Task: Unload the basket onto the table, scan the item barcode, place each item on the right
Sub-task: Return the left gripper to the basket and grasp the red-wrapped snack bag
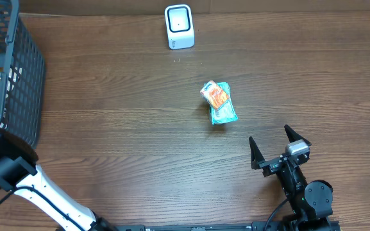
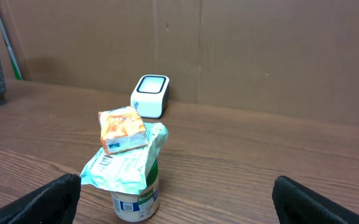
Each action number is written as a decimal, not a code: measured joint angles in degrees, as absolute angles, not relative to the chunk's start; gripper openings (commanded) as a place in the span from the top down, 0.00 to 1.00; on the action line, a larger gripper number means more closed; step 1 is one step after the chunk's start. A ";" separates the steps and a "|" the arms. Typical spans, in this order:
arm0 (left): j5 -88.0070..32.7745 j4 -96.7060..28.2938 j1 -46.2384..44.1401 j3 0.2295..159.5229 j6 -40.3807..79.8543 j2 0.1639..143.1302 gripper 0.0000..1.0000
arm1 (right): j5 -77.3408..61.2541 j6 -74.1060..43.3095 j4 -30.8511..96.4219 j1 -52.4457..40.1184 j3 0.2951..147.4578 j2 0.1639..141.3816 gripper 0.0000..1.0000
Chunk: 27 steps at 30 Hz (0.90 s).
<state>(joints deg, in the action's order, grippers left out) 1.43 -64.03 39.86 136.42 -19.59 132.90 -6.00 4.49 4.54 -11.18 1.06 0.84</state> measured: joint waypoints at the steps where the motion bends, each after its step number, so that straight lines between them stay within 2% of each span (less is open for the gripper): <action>1: 1.39 -63.46 39.86 136.42 -20.38 134.06 0.00 | -5.98 4.49 4.51 -11.18 1.06 0.84 0.00; 19: 0.25 -58.65 39.92 136.99 -26.20 147.17 0.00 | -6.00 4.49 4.54 -11.18 1.06 0.84 0.00; 21: -0.03 -58.65 40.12 136.99 -26.17 147.44 0.10 | -6.00 4.51 4.54 -11.18 1.06 0.84 0.00; 25: -0.54 -58.96 40.27 137.05 -26.57 147.57 0.50 | -5.98 4.49 4.51 -11.18 1.06 0.84 0.00; 27: -0.62 -59.20 40.27 137.03 -27.11 147.65 0.60 | -5.98 4.54 4.51 -11.18 1.06 0.84 0.00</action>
